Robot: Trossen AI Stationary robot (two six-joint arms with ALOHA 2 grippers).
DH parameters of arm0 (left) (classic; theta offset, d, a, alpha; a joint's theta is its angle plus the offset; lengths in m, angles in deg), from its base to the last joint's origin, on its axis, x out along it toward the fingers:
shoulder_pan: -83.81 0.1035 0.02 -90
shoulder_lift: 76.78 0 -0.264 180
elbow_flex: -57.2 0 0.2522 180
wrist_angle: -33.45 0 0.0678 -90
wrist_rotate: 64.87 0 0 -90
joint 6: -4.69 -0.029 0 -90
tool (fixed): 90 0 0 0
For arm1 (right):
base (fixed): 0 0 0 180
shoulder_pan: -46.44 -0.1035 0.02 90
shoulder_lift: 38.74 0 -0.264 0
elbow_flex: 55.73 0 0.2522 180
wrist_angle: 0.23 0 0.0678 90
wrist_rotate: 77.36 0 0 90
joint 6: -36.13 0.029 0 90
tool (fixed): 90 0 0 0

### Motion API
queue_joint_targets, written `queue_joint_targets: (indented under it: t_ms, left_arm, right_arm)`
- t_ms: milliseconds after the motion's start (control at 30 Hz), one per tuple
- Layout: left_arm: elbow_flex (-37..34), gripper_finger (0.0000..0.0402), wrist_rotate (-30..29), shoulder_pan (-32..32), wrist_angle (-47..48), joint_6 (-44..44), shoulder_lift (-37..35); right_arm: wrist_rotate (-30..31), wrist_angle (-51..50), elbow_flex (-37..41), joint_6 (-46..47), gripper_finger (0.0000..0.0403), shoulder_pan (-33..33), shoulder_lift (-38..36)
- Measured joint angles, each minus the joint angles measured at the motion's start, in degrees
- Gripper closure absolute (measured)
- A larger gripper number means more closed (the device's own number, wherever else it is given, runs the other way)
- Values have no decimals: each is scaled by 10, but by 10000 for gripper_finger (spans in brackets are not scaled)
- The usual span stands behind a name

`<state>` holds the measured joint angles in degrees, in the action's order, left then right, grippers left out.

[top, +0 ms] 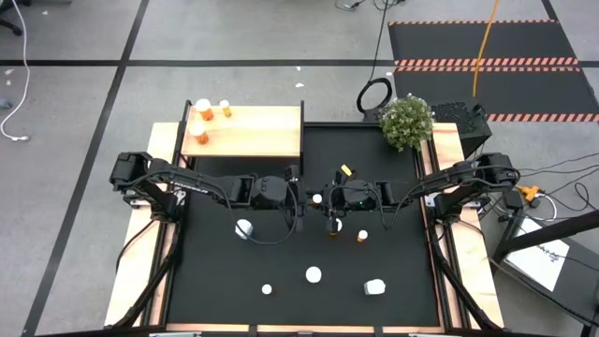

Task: Pick and place medicine bottles onto shelf by color
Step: Put the small orange pill bottle on the shelf aligned with the other small orange pill bottle

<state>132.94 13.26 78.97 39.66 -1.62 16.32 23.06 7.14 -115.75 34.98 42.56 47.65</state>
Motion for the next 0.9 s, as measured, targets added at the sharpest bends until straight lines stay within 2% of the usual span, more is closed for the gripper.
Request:
queue_joint_targets:
  t_ms: [300, 500, 667, 767, 900]
  left_arm:
    - [0, 270, 1, 0, 2, 1, -2]
    - [1, 270, 1, 0, 16, 6, -15]
    - [0, 270, -1, 0, 37, 21, -35]
    - [1, 270, -2, -2, 50, 30, -54]
    - [1, 270, -15, -6, 81, 40, -86]
  right_arm:
    - [2, 2, 0, 3, 279, -6, 0]
    - [30, 15, 0, 17, 203, -7, -1]
    - [31, 16, 0, 19, 136, -7, -1]
    - [36, 16, 0, 19, 112, -7, -8]
    - [78, -10, 0, 14, 102, -9, -25]
